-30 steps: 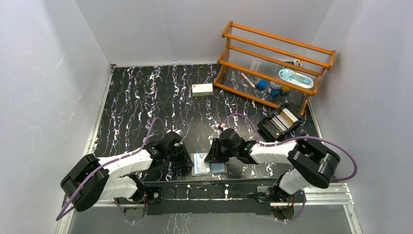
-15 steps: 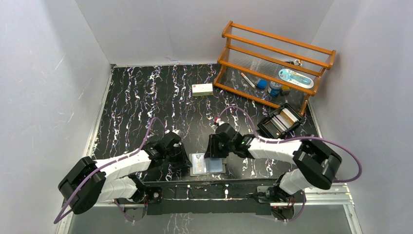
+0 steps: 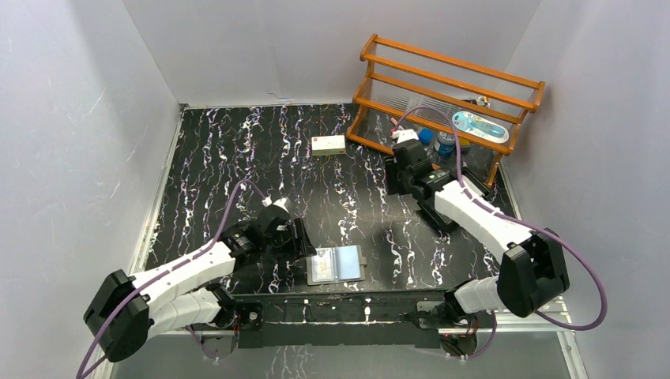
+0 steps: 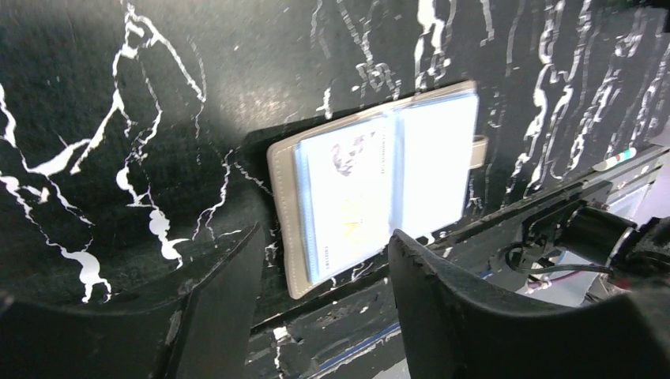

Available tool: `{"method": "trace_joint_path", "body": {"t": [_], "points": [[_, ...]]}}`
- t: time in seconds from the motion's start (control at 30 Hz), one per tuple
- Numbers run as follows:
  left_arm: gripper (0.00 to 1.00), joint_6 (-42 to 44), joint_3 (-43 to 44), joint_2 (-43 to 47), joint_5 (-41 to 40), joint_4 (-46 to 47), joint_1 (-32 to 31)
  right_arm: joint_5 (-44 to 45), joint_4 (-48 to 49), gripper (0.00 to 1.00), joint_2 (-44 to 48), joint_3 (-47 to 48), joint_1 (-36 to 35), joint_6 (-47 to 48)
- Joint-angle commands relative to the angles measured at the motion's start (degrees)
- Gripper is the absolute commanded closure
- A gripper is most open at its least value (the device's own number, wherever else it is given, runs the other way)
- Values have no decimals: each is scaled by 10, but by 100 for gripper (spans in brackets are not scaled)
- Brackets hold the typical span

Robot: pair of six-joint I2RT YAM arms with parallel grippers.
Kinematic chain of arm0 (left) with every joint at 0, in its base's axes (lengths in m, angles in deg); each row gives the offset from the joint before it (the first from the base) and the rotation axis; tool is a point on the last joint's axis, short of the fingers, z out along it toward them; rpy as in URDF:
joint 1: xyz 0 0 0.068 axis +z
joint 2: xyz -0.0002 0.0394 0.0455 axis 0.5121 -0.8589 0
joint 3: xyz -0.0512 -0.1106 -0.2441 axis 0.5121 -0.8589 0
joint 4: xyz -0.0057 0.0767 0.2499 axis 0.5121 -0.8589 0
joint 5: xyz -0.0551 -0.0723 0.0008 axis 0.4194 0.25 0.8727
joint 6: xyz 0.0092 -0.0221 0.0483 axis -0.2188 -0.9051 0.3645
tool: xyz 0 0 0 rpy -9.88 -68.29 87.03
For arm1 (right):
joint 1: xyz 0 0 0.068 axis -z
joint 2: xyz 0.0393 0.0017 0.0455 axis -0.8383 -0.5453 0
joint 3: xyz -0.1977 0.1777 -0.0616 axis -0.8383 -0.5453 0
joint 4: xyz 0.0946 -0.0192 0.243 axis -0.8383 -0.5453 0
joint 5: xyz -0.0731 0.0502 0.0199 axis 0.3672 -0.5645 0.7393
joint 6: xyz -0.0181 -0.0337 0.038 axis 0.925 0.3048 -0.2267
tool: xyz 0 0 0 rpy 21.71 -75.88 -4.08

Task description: Put the credit cards into the card holder

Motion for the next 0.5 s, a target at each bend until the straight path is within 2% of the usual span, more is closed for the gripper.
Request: {"method": "trace_joint_path", "body": {"t": [0.0,0.2,0.33,0.47], "points": [[41,38,50,28,-34,-53,0,114,-17,46,12,39,51,172],[30,76,85,43,-42,-87,0,138,8,48,-13,49,125,325],[30,79,85,62,-46,-95,-1,131,3,50,-35,43,192,360],[30,75,75,74,-46,-94,-1,144,12,52,-63,24,223,387]]}}
